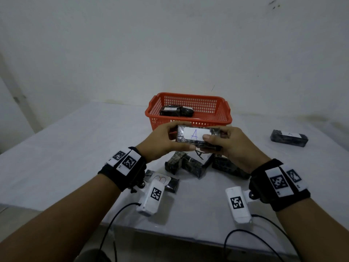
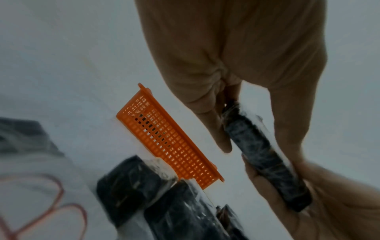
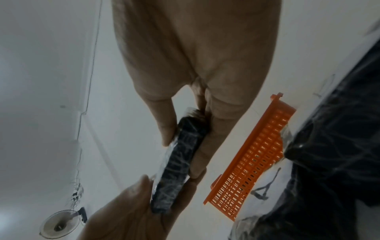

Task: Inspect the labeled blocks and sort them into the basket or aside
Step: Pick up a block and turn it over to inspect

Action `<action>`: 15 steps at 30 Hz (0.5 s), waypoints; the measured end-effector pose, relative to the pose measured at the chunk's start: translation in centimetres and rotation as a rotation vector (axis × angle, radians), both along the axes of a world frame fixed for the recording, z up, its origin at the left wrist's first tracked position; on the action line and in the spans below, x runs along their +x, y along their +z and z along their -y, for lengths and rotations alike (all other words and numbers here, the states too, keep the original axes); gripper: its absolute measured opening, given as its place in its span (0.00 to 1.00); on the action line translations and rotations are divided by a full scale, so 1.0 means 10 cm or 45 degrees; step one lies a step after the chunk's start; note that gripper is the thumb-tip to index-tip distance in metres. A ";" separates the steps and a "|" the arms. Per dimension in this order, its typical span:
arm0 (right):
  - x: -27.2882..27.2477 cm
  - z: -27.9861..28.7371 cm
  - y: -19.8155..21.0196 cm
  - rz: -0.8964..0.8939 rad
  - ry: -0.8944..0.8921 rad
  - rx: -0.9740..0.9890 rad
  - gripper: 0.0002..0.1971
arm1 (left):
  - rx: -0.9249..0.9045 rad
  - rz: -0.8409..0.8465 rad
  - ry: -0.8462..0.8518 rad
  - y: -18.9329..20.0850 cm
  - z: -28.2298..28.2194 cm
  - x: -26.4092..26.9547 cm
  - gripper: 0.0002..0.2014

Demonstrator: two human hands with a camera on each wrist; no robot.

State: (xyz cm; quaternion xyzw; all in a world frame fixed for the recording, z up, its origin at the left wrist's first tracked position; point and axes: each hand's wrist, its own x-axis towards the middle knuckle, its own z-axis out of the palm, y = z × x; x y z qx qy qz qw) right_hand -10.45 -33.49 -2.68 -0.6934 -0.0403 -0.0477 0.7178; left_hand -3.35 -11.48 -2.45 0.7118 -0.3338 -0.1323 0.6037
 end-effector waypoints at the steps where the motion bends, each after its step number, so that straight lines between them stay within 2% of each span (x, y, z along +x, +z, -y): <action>1: -0.01 0.01 0.01 0.004 -0.010 -0.011 0.17 | -0.028 -0.044 0.000 -0.02 0.02 -0.01 0.22; 4: -0.02 0.03 0.01 -0.033 -0.053 0.015 0.17 | -0.136 -0.163 0.013 -0.07 0.04 -0.01 0.15; 11: -0.04 0.01 0.01 0.001 -0.145 -0.054 0.13 | -0.113 -0.129 0.031 -0.08 0.06 -0.06 0.15; 15: -0.06 0.00 -0.01 0.001 -0.122 -0.056 0.18 | -0.141 -0.102 0.066 -0.06 0.03 -0.06 0.14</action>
